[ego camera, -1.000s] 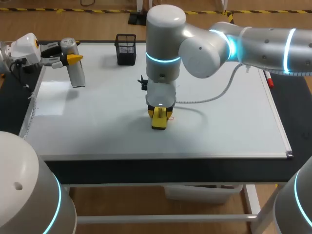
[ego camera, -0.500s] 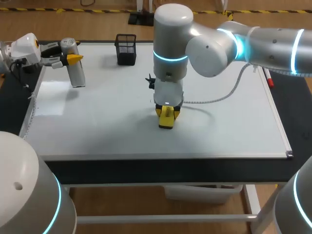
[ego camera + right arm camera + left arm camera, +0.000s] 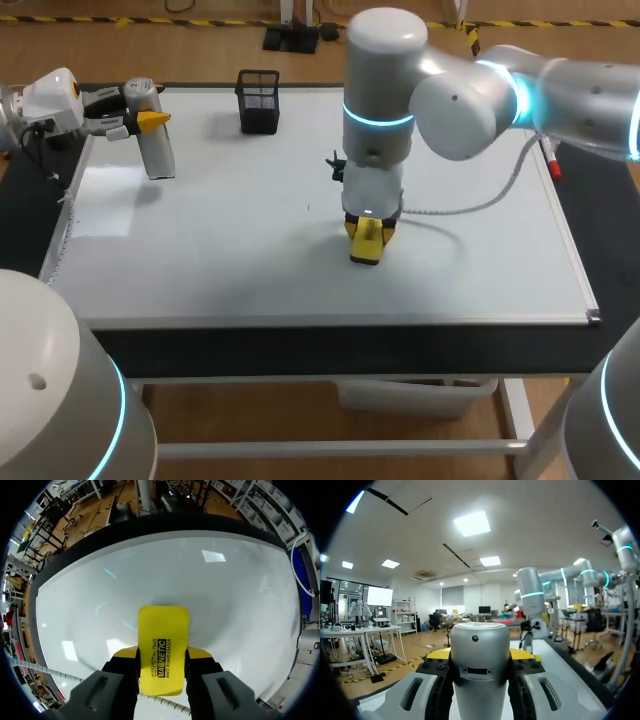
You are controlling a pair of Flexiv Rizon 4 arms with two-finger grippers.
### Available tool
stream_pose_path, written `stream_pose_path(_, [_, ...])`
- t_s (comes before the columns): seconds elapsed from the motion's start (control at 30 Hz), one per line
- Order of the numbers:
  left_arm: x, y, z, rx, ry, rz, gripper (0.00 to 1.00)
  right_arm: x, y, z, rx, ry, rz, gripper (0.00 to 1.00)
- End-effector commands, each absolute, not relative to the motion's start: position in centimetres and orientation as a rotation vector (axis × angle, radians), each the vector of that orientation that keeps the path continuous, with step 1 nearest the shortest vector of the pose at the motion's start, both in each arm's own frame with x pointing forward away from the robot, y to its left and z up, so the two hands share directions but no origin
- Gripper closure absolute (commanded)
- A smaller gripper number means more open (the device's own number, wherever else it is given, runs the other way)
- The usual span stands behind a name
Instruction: Pick up the inspection probe, press it on each red-marked spot on the whiteboard one by one, put down the probe, pick up the eraser, and wipe off all the red marks.
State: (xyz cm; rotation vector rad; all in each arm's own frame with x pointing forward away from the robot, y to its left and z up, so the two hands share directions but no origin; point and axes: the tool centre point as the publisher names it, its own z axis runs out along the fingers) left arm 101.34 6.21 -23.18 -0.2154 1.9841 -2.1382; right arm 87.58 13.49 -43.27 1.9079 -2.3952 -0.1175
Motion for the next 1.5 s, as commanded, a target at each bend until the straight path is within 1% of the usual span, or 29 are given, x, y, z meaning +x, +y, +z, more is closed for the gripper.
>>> stream_pose_path(0.03, [101.4,6.2,-23.2,-0.213,1.982,-2.137,1.00,87.6,12.9,-43.6,1.912,-2.394,-0.112,1.00])
stream_pose_path(0.47, [101.4,6.2,-23.2,-0.213,1.982,-2.137,1.00,88.8,11.7,-40.6,2.036,-2.333,-0.139,1.00])
stream_pose_path(1.27, [101.4,6.2,-23.2,-0.213,1.982,-2.137,1.00,88.8,11.7,-40.6,2.036,-2.333,-0.139,1.00])
stream_pose_path(1.5, [101.4,6.2,-23.2,-0.213,1.982,-2.137,1.00,92.2,10.1,-39.9,2.057,-2.315,-0.048,1.00])
